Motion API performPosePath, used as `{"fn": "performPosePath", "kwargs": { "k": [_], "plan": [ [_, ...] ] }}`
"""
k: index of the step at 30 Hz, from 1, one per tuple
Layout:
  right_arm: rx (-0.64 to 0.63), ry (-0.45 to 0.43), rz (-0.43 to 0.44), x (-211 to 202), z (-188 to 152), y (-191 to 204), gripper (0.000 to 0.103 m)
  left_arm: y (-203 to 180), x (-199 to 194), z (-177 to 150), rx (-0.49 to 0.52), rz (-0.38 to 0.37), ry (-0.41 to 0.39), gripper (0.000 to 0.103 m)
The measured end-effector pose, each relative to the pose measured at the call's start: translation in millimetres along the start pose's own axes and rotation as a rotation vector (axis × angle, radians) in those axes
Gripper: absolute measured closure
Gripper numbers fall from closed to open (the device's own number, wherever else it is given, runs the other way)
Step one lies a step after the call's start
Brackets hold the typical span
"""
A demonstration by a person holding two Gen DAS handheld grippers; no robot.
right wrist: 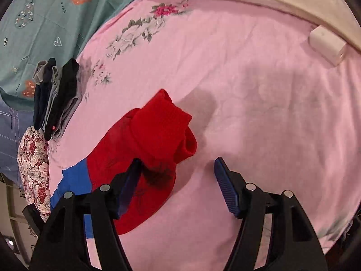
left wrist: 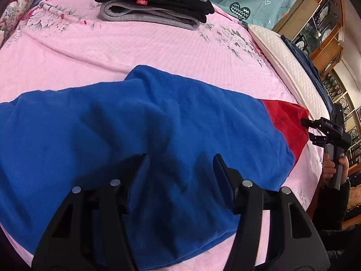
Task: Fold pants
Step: 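Grasp the red leg cuffs with the right tool and lift them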
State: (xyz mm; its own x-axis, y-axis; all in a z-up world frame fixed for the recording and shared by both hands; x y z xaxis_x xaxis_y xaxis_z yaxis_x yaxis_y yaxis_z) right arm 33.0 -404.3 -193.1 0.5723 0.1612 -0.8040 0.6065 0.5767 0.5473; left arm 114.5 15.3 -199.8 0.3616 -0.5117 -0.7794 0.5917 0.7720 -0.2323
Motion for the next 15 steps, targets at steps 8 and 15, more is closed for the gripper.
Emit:
{"fn": "performPosePath", "kwargs": {
  "k": [8, 15],
  "plan": [
    [-0.044, -0.025, 0.025, 17, 8, 17, 0.029, -6, 0, 0, 0.03, 0.005, -0.007, 0.038],
    [-0.066, 0.027, 0.071, 15, -7, 21, 0.038, -5, 1, 1, 0.026, -0.005, -0.01, 0.037]
  ]
}}
Point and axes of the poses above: each gripper's, at about its wrist camera, not at the fingertips, and x roughly the way its jaws point, y to its left, z to its top, the point moved 5 cm from there along x, roughly the way its jaws point, and after that the axes turned 15 degrees about x, right-handed, at the moved point
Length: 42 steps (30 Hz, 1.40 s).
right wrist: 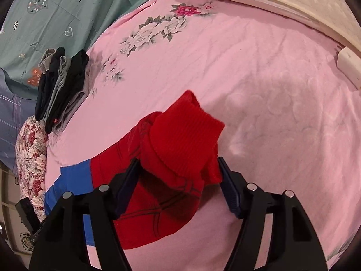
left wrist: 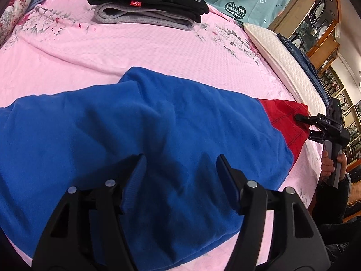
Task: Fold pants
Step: 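Grasp the red leg cuffs with the right tool and lift them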
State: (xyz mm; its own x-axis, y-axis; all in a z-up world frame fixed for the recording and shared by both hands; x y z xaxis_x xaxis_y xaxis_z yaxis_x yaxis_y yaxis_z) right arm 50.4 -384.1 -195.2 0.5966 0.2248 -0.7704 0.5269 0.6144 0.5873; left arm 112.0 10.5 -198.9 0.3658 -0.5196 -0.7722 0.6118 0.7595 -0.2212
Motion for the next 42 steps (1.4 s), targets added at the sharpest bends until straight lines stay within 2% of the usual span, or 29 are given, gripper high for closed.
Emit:
{"fn": "performPosePath", "kwargs": {
  "k": [1, 2, 3, 5, 8, 10, 15, 18, 20, 21, 22, 24, 25, 29, 32, 35, 37, 42],
  "plan": [
    [-0.005, -0.002, 0.001, 1, 0, 0, 0.04, 0, 1, 0, 0.003, 0.0, 0.001, 0.036],
    [0.0, -0.009, 0.0, 1, 2, -1, 0.048, -1, 1, 1, 0.006, 0.0, 0.002, 0.036],
    [0.016, -0.01, 0.008, 2, 4, -3, 0.061, -1, 1, 1, 0.004, -0.002, 0.002, 0.036],
    [0.052, 0.025, 0.064, 8, 6, -5, 0.079, 1, 0, 2, -0.013, -0.013, 0.002, 0.036],
    [0.035, -0.009, 0.051, 4, 2, 0, 0.081, -4, -3, 6, -0.04, -0.037, 0.015, 0.038],
    [0.017, -0.025, 0.048, -3, -1, 4, 0.081, -17, -6, 17, -0.023, -0.052, 0.013, 0.038],
    [-0.04, -0.068, 0.078, -30, -9, 21, 0.081, -84, 7, 71, 0.035, -0.169, 0.016, 0.038],
    [-0.072, -0.084, 0.108, -44, -17, 32, 0.081, -132, 32, 96, 0.071, -0.236, 0.03, 0.038],
    [-0.093, -0.089, 0.114, -50, -22, 36, 0.081, -163, 56, 103, 0.122, -0.249, 0.054, 0.041],
    [-0.099, -0.09, 0.115, -52, -24, 37, 0.081, -176, 70, 103, 0.146, -0.252, 0.081, 0.049],
    [-0.104, -0.088, 0.116, -52, -25, 38, 0.081, -186, 86, 102, 0.166, -0.255, 0.12, 0.064],
    [-0.11, -0.082, 0.12, -53, -27, 39, 0.081, -196, 107, 94, 0.183, -0.24, 0.177, 0.084],
    [-0.117, -0.082, 0.118, -53, -29, 39, 0.081, -198, 115, 89, 0.189, -0.225, 0.196, 0.09],
    [-0.138, -0.055, 0.129, -47, -35, 41, 0.081, -203, 118, 84, 0.234, -0.17, 0.179, 0.091],
    [-0.15, -0.072, 0.123, -46, -36, 45, 0.081, -196, 101, 85, 0.197, -0.215, 0.146, 0.091],
    [-0.149, -0.073, 0.112, -47, -36, 48, 0.081, -177, 58, 86, 0.173, -0.237, 0.043, 0.091],
    [-0.149, -0.076, 0.106, -50, -37, 49, 0.081, -145, 28, 82, 0.134, -0.178, -0.023, 0.09],
    [-0.179, -0.089, 0.083, -50, -44, 60, 0.081, -23, -37, 43, -0.075, 0.062, -0.112, 0.089]
  ]
}}
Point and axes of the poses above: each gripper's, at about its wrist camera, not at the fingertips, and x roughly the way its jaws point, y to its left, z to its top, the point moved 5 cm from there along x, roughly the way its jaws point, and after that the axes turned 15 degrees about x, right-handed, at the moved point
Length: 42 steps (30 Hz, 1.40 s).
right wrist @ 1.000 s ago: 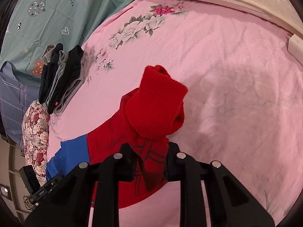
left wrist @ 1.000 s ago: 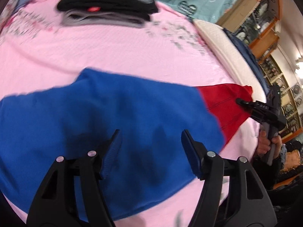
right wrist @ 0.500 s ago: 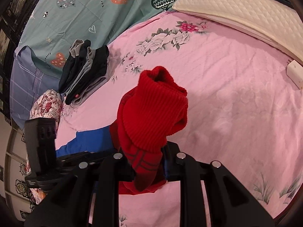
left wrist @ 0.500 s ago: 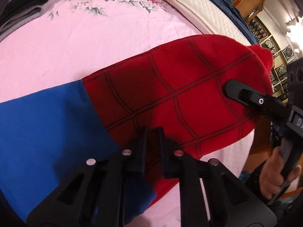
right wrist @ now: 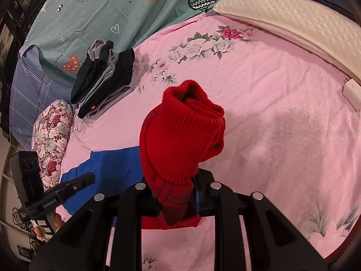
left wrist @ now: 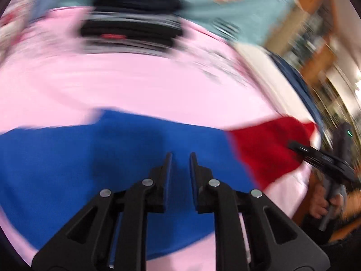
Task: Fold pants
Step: 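Grasp the red leg cuffs with the right tool and lift them, then fold the red cuffs over onto the blue waist with the right tool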
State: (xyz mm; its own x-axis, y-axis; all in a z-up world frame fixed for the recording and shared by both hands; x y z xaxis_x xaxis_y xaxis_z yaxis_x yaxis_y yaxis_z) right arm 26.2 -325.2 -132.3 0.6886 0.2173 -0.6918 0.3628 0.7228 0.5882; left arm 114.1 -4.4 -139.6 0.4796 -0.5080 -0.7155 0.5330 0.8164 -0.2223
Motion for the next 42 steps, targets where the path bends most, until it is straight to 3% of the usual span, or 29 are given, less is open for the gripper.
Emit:
{"fn": "performPosePath", "kwargs": {
  "k": [3, 7, 10, 11, 12, 14, 19, 22, 24, 25, 27, 28, 31, 33, 35, 37, 39, 40, 42],
  "plan": [
    [-0.048, 0.001, -0.001, 3, -5, 22, 0.081, 64, -27, -27, -0.1, 0.111, -0.019, 0.077],
    [-0.168, 0.041, -0.003, 21, -22, 72, 0.081, 102, -26, -53, -0.156, 0.136, 0.005, 0.073],
    [-0.276, 0.094, -0.004, 46, -44, 115, 0.081, 113, -12, -63, -0.208, 0.055, -0.009, 0.07],
    [-0.322, 0.114, -0.005, 57, -54, 130, 0.081, 117, -17, -62, -0.229, 0.018, -0.046, 0.068],
    [-0.359, 0.142, -0.005, 70, -66, 143, 0.081, 121, -20, -61, -0.25, -0.005, -0.072, 0.058],
    [-0.4, 0.196, -0.017, 95, -85, 158, 0.081, 128, -18, -65, -0.298, -0.061, -0.073, 0.057],
    [-0.519, 0.235, -0.117, 136, -127, 178, 0.081, 118, -13, -62, -0.266, -0.064, -0.064, 0.057],
    [-0.569, 0.261, -0.154, 140, -142, 182, 0.064, 116, -15, -64, -0.258, -0.078, -0.064, 0.057],
    [-0.573, 0.298, -0.115, 135, -149, 190, 0.043, 117, -17, -67, -0.265, -0.088, -0.067, 0.057],
    [-0.557, 0.334, -0.051, 128, -151, 197, 0.041, 117, -16, -66, -0.267, -0.091, -0.068, 0.057],
    [-0.507, 0.402, 0.074, 114, -149, 206, 0.041, 117, -15, -66, -0.269, -0.093, -0.067, 0.057],
    [-0.486, 0.386, 0.094, 108, -142, 208, 0.041, 117, -15, -66, -0.268, -0.092, -0.066, 0.057],
    [-0.498, 0.234, 0.014, 103, -117, 207, 0.043, 117, -14, -66, -0.263, -0.091, -0.06, 0.056],
    [-0.482, 0.23, -0.022, 116, -110, 203, 0.066, 116, -12, -66, -0.258, -0.086, -0.053, 0.055],
    [-0.471, 0.297, -0.009, 134, -116, 202, 0.072, 116, -12, -66, -0.256, -0.084, -0.05, 0.055],
    [-0.477, 0.359, -0.047, 160, -132, 196, 0.072, 116, -10, -66, -0.259, -0.09, -0.043, 0.054],
    [-0.501, 0.334, -0.063, 166, -139, 198, 0.072, 118, -15, -66, -0.264, -0.083, -0.035, 0.054],
    [-0.523, 0.324, -0.078, 163, -141, 201, 0.071, 120, -25, -67, -0.262, -0.037, -0.023, 0.056],
    [-0.519, 0.32, -0.067, 152, -139, 206, 0.054, 123, -56, -67, -0.248, 0.054, -0.056, 0.052]
  ]
}}
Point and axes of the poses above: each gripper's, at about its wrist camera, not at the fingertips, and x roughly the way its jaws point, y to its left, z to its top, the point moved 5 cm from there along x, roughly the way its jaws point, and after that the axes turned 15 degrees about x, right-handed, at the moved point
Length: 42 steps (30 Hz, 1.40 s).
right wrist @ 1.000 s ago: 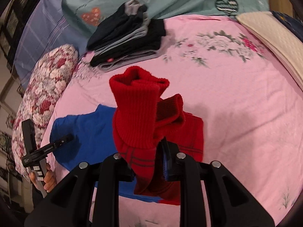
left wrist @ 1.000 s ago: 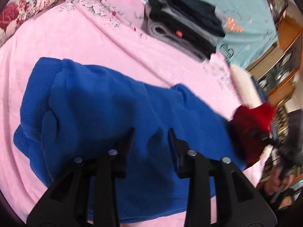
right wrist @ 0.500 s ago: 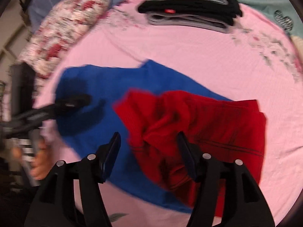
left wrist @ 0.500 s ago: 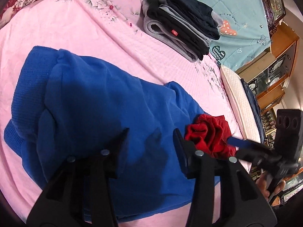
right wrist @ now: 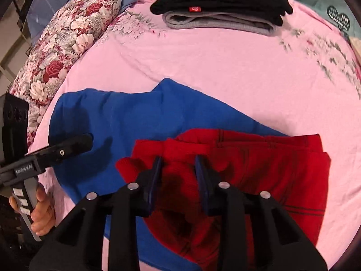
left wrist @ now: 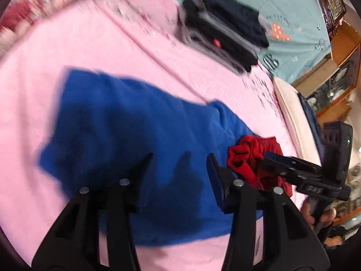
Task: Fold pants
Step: 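Fold the red cuffs over onto the blue waist with the right tool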
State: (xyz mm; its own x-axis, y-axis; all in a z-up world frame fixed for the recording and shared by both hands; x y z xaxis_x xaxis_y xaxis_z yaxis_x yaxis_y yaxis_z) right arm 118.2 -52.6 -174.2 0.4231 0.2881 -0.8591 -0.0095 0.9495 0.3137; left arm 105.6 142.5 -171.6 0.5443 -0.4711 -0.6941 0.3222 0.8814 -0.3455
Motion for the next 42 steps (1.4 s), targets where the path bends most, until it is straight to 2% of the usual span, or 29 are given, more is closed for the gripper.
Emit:
{"fn": "performPosePath", "kwargs": {
  "k": [1, 3, 4, 5, 9, 13, 15, 17, 19, 23, 25, 26, 30, 31, 32, 33, 34, 37, 42],
  "plan": [
    [0.005, -0.007, 0.017, -10, -1, -1, 0.05, 6, -32, 3, 0.013, 0.088, -0.059, 0.036],
    [0.014, -0.062, 0.032, -36, -4, -11, 0.047, 18, -71, 2, -0.011, 0.205, -0.113, 0.014],
    [0.028, -0.095, 0.034, -50, -6, -20, 0.047, 26, -88, -1, -0.046, 0.241, -0.128, 0.014],
    [0.052, -0.116, 0.045, -60, -9, -28, 0.045, 34, -101, -5, -0.087, 0.228, -0.128, 0.014],
    [0.175, -0.133, 0.148, -82, -25, -59, 0.037, 48, -100, -26, -0.262, 0.044, -0.078, 0.014],
    [0.22, -0.104, 0.172, -84, -40, -77, 0.037, 53, -65, -37, -0.349, 0.049, 0.028, 0.016],
    [0.22, -0.096, 0.182, -86, -45, -78, 0.037, 53, -42, -44, -0.396, -0.007, 0.087, 0.016],
    [0.219, -0.097, 0.188, -92, -55, -84, 0.037, 54, -29, -47, -0.406, -0.006, 0.111, 0.016],
    [0.227, -0.107, 0.193, -96, -60, -90, 0.037, 56, -22, -42, -0.399, 0.003, 0.101, 0.016],
    [0.275, -0.108, 0.2, -95, -66, -104, 0.037, 57, -7, -27, -0.401, -0.051, 0.106, 0.016],
    [0.291, -0.103, 0.204, -92, -66, -107, 0.037, 53, -1, -21, -0.38, -0.062, 0.103, 0.005],
    [0.295, -0.102, 0.205, -92, -66, -108, 0.037, 51, 3, -16, -0.366, -0.069, 0.101, 0.003],
    [0.294, -0.095, 0.198, -89, -65, -106, 0.037, 48, 13, -7, -0.327, -0.097, 0.074, 0.002],
    [0.292, -0.092, 0.195, -88, -65, -105, 0.037, 50, 13, -6, -0.336, -0.103, 0.058, 0.008],
    [0.291, -0.09, 0.191, -86, -65, -104, 0.037, 54, 13, -6, -0.345, -0.077, 0.047, 0.023],
    [0.287, -0.085, 0.187, -84, -64, -101, 0.037, 59, 15, -8, -0.35, -0.029, 0.062, 0.073],
    [0.284, -0.081, 0.182, -82, -64, -99, 0.037, 64, 21, -12, -0.357, -0.018, 0.087, 0.083],
    [0.279, -0.071, 0.175, -79, -63, -95, 0.037, 70, 17, -17, -0.403, -0.068, 0.027, 0.084],
    [0.257, -0.04, 0.141, -67, -58, -78, 0.037, 50, -2, -10, -0.294, 0.004, -0.045, 0.086]
  ]
}}
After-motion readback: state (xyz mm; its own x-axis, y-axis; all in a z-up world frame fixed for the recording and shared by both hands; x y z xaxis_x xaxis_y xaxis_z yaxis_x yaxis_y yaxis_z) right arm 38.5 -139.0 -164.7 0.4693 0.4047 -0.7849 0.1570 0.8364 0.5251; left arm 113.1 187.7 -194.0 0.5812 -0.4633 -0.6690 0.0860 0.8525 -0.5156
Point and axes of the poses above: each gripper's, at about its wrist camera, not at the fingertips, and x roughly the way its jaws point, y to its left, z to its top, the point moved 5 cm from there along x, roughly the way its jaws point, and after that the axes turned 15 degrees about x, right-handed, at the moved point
